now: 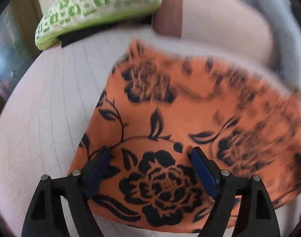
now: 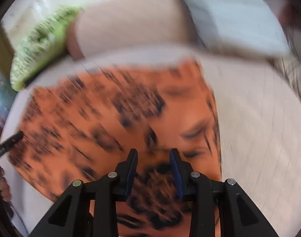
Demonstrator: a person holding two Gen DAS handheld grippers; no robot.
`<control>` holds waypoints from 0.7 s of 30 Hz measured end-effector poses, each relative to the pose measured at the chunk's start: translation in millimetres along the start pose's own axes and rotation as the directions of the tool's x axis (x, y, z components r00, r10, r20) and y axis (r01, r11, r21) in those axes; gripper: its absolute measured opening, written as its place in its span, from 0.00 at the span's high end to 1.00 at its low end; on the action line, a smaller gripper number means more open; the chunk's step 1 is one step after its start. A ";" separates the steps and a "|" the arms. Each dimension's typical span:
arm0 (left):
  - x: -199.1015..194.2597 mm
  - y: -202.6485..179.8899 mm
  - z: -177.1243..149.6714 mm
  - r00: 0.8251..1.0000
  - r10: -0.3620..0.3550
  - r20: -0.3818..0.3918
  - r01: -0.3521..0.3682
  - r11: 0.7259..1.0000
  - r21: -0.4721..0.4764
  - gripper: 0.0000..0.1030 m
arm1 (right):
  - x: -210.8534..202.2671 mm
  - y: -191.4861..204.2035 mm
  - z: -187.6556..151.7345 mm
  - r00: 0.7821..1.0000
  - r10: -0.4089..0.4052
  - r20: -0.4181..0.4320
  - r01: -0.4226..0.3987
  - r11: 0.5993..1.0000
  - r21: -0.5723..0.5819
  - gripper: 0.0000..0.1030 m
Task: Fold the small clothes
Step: 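Release the folded blouse with both grippers and pull back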
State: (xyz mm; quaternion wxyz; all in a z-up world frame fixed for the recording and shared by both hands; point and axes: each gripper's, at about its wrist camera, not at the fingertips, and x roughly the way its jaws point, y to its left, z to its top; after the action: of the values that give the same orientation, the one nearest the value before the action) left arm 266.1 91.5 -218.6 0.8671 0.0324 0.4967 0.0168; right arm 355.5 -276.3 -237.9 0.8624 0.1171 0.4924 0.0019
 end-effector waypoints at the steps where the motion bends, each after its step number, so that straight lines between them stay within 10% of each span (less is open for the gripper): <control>1: -3.7 -3.6 -1.7 0.999 0.022 0.035 -0.022 1.000 0.020 0.18 | -1.5 -4.7 -5.3 0.998 0.031 0.045 -0.032 0.999 0.011 0.63; 7: -22.2 -5.5 5.9 0.991 -0.020 0.129 0.026 0.999 -0.041 0.18 | -25.2 4.5 10.0 0.992 0.078 0.097 -0.077 0.997 -0.017 0.64; 13: -1.8 -37.8 -19.4 0.992 0.014 0.129 -0.029 0.993 0.116 0.16 | 4.6 -13.4 8.2 0.993 0.119 0.009 -0.119 0.992 0.043 0.63; 21: -67.1 -56.0 -41.8 0.997 -0.045 0.061 0.044 0.999 0.023 0.17 | -127.5 -39.4 -48.1 0.970 0.221 0.104 -0.226 0.973 0.039 0.64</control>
State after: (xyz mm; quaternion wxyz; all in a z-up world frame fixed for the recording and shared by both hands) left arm 196.0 33.1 -186.0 0.8818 0.0313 0.4705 -0.0088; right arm 244.6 -320.1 -161.1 0.8769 0.1935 0.4324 0.0810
